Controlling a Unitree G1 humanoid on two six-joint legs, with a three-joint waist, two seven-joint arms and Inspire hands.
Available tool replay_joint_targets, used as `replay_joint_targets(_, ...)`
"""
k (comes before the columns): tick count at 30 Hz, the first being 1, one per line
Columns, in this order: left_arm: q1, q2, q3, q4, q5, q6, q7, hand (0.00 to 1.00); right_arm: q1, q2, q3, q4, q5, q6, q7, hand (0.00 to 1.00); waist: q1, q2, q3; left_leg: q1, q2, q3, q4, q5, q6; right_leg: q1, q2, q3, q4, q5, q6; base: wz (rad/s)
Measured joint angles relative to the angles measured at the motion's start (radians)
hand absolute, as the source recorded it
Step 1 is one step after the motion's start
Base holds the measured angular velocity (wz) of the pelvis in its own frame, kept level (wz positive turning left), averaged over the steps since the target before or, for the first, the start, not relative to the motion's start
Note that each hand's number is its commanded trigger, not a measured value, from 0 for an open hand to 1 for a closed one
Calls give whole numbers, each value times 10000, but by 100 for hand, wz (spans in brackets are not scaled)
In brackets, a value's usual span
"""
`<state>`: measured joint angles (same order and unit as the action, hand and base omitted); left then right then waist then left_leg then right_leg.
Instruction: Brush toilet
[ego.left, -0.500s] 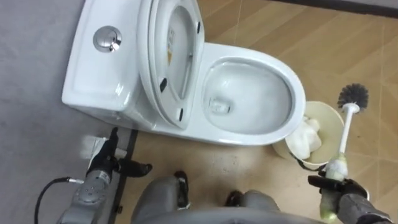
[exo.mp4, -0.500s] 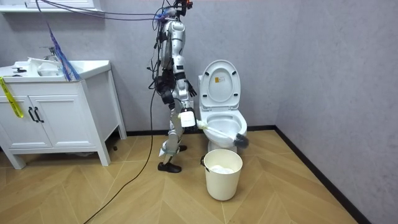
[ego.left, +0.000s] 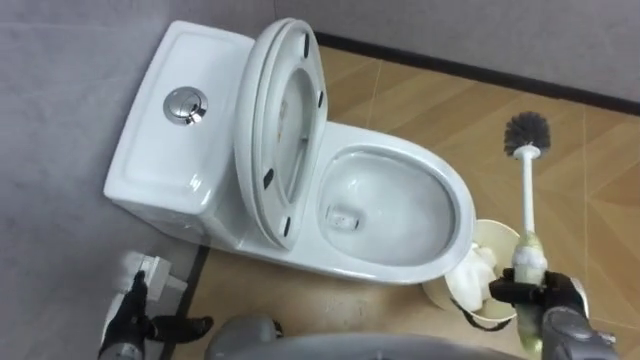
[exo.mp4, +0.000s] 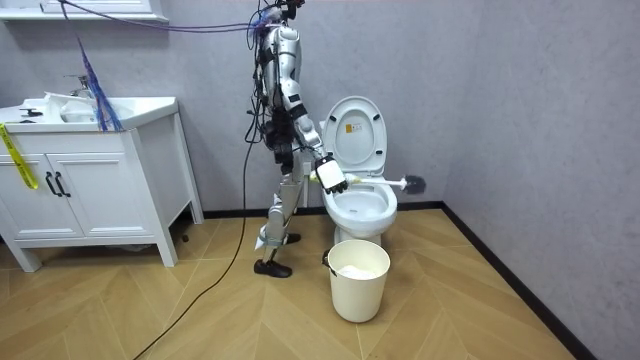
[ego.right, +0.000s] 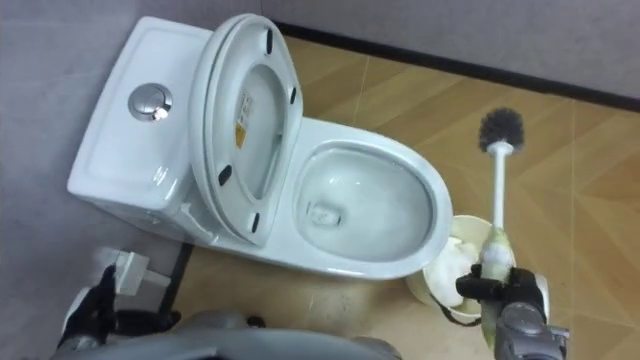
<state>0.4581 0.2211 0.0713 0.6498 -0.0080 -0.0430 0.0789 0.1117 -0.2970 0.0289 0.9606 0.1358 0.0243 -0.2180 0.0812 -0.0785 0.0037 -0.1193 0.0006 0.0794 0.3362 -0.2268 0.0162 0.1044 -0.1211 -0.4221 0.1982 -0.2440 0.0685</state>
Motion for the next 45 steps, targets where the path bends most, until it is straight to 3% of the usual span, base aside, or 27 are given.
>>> replay_joint_targets(3,331,-223,279,-8,61,9,0,0,28,42,1,19,-1262,-1,0,100,72,21,14,99,-80,-305,3,0,-1,334,-5,-486,-132,-1,2,26)
replay_joint_targets(10,390,-493,551,-787,1538,83,154,0,42,214,493,52,-3669,-89,3,100,656,80,17,-38,-88,-543,53,9,-14,383,-4,-523,-114,-6,10,12)
replay_joint_targets(16,212,-570,625,-4382,3574,28,1182,0,312,380,703,385,-5691,-490,26,100,947,173,22,-470,-154,-853,428,51,55,260,18,-721,-69,-7,13,16)
replay_joint_targets(18,-179,-563,639,-5277,4189,-394,1735,0,301,381,823,1038,-6315,-623,47,100,943,202,9,-490,-167,-899,402,102,68,199,-7,-743,43,-8,14,5)
replay_joint_targets(20,-609,-566,410,-5394,4519,-660,1941,0,297,381,896,1504,-6736,-650,62,100,961,276,-7,-530,-164,-930,399,138,53,160,1,-760,68,-9,12,4)
replay_joint_targets(25,-1006,-537,50,-6866,4626,-947,2632,0,473,374,1213,2600,-7300,-612,150,100,732,299,-20,-674,-161,-944,371,204,-6,-33,47,-766,123,-13,2,0)
replay_joint_targets(27,-1137,-508,7,-7230,4774,-1081,2979,0,455,367,1070,2997,-7300,-644,226,100,481,297,-18,-600,-137,-887,304,204,-9,-21,48,-727,100,-13,1,-7)
replay_joint_targets(34,-1941,-458,-160,-7302,5198,-1109,3360,0,358,297,794,3256,-7299,-667,298,100,-147,316,-5,-603,-121,-848,278,216,-20,-72,26,-623,58,-13,1,-2)
replay_joint_targets(40,-2245,-332,-662,-7244,5199,-1111,3500,0,255,270,657,3195,-7295,-664,571,100,-421,422,69,-497,-88,-617,138,209,-14,-178,15,-6,57,-13,1,-13)
replay_joint_targets(43,-2248,-279,-1062,-6544,5184,-1093,3392,0,236,196,656,3062,-7304,-620,601,100,-472,563,91,-456,-55,-471,30,209,-14,-282,9,143,63,-13,1,-22)
replay_joint_targets(45,-2347,-271,-1375,-5505,5202,-1091,3192,0,214,79,688,2888,-7340,-447,664,100,-457,680,34,-577,11,-292,3,211,-17,-510,19,270,94,-7,-8,-22)
